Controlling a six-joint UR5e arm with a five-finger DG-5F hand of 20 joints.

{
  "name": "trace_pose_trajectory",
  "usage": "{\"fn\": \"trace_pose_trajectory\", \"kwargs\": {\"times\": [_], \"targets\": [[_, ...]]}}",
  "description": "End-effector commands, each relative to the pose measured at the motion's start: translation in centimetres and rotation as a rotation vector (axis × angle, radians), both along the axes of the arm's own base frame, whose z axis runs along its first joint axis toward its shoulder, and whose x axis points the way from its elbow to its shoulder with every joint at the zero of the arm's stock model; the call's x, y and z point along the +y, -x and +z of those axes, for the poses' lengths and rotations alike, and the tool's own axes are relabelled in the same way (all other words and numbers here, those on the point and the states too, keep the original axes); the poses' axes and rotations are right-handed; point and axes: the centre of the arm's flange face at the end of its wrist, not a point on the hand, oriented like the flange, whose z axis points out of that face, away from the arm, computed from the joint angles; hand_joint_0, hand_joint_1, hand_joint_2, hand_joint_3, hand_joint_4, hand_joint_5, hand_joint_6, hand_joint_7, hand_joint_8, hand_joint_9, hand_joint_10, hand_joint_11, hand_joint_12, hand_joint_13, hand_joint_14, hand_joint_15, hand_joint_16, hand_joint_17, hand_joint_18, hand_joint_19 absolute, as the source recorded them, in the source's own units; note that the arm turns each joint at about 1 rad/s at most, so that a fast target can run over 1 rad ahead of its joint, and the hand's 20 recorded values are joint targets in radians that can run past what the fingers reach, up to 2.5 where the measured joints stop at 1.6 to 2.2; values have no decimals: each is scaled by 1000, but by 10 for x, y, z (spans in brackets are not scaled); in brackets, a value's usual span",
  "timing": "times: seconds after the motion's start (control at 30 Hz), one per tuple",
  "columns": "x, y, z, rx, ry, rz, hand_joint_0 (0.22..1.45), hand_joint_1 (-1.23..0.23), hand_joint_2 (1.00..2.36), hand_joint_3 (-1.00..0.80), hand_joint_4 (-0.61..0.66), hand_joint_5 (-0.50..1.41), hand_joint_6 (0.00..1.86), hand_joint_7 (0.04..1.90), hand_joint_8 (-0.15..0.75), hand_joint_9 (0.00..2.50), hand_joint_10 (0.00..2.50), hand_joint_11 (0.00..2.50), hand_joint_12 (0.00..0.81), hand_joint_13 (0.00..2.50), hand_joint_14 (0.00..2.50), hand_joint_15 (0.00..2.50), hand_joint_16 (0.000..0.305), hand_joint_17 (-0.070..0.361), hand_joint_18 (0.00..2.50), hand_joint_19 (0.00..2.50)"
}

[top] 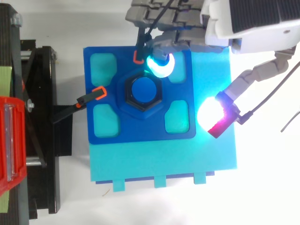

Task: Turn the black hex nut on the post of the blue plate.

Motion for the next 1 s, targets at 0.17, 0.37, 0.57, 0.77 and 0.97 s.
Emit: {"fn": "trace_pose_trajectory", "kwargs": {"times": [0.17,0.37,0.57,0.77,0.97], "targets": [[5,3,-2,35,1,-1,393,-595,1000,-500,247,-252,503,1002,202,0,0,0,372,24,0,0,52,117,0,0],[8,5,-3,54,3,-2,394,-596,1000,-500,244,-252,503,1002,202,0,0,0,371,22,0,0,52,116,0,0],[14,7,5,54,4,-4,397,-597,1000,-500,242,-252,503,997,201,0,0,0,370,20,0,0,51,115,0,0],[15,11,24,25,13,-26,398,-599,1000,-500,240,-254,503,982,200,0,0,0,370,19,0,0,51,115,0,0],[14,9,30,16,-21,-61,399,-596,1000,-500,235,-255,503,964,200,0,0,0,369,16,0,0,51,115,0,0]]}}
